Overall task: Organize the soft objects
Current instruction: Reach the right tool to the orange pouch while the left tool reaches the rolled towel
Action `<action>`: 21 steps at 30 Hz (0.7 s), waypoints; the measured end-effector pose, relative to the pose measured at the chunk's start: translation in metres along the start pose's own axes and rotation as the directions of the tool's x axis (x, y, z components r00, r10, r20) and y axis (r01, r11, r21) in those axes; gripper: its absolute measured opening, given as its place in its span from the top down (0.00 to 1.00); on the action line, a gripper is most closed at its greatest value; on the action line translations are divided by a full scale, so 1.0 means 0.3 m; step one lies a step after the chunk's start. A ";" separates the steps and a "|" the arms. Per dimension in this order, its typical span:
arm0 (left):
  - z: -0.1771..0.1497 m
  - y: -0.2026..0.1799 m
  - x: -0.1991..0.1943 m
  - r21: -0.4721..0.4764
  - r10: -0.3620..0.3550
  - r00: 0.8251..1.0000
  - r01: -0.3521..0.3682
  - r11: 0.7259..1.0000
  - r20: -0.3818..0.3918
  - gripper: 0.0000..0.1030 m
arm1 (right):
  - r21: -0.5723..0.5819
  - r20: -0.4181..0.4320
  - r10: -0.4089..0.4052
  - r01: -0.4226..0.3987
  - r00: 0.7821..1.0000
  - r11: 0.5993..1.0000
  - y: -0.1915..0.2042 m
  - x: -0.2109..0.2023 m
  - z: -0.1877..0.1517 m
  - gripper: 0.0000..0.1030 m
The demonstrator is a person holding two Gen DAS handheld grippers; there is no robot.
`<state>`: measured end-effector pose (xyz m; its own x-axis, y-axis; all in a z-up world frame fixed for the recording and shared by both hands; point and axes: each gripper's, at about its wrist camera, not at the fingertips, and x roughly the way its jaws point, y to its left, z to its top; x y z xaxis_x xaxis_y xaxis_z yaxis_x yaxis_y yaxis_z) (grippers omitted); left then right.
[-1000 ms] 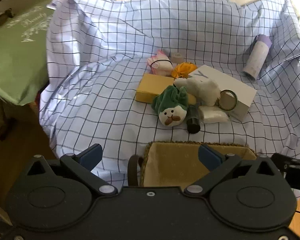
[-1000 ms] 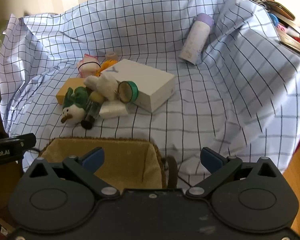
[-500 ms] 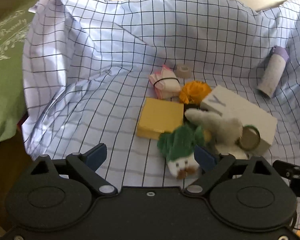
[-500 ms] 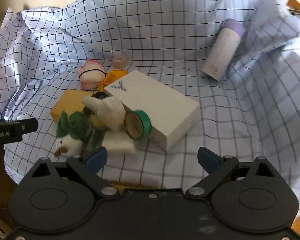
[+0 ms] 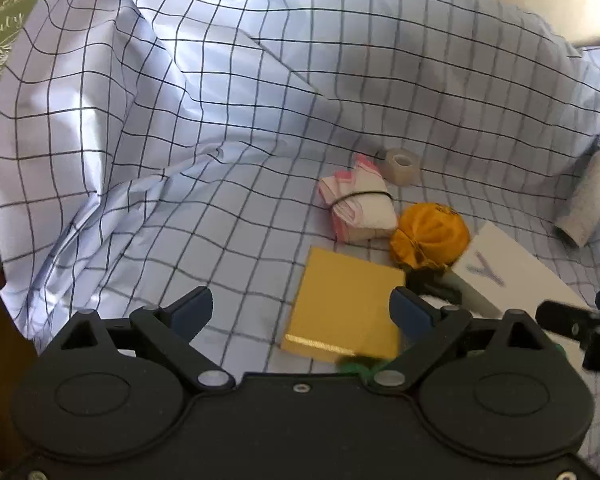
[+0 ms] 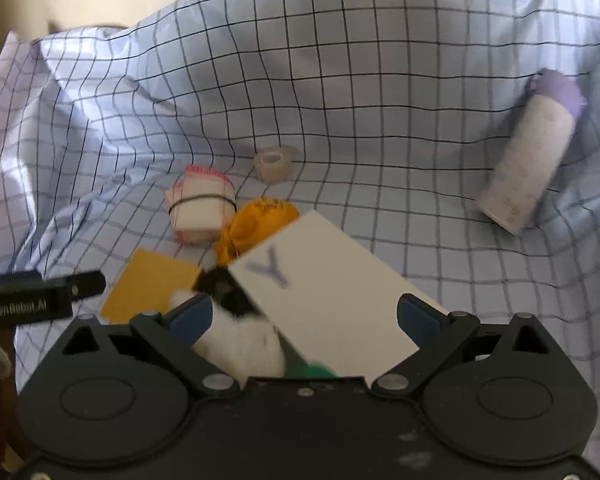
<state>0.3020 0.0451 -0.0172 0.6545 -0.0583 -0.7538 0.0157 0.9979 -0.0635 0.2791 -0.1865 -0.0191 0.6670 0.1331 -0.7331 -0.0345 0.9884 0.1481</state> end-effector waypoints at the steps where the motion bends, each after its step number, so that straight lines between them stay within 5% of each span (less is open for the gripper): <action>1: 0.008 0.003 0.012 0.000 0.007 1.000 -0.007 1.000 0.002 0.11 | 0.009 -0.001 0.017 -0.017 1.000 1.000 0.002 0.021 0.021 0.04; 10: 0.078 0.033 0.111 0.017 0.027 1.000 -0.027 0.999 0.005 0.11 | -0.062 -0.019 0.043 -0.044 0.999 0.997 0.078 0.233 0.194 0.04; 21: 0.114 0.076 0.179 -0.002 0.056 0.998 -0.056 0.998 -0.014 0.12 | -0.225 -0.133 0.047 -0.077 0.990 0.971 0.170 0.447 0.245 0.04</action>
<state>0.3634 0.0659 -0.0369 0.6436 -0.0023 -0.7653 -0.0231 0.9995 -0.0224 0.4216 -0.1236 -0.0611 0.5593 0.1881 -0.8074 -0.2523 0.9663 0.0504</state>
